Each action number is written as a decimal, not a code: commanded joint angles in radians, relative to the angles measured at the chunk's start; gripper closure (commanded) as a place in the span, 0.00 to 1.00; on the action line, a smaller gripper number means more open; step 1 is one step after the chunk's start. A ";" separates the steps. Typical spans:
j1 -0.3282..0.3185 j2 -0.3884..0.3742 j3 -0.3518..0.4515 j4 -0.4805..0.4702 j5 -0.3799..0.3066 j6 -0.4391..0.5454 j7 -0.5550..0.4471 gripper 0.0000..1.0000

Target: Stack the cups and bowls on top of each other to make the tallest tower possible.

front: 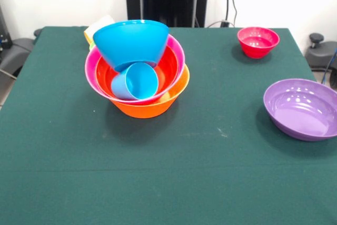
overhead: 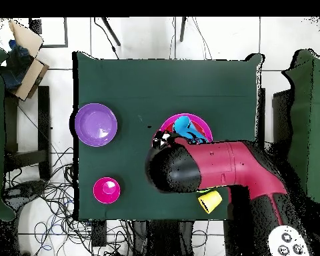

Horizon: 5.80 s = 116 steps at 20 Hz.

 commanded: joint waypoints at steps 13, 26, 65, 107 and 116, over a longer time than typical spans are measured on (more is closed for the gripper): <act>0.161 0.118 -0.064 -0.062 -0.110 0.059 0.035 0.00; 0.384 0.207 -0.214 -0.182 -0.119 0.061 0.154 0.00; 0.575 0.373 -0.482 -0.196 -0.109 -0.264 0.130 0.00; 0.898 0.468 -0.778 -0.140 0.082 -0.454 0.151 0.00; 0.914 0.472 -0.794 -0.128 0.104 -0.474 0.138 0.00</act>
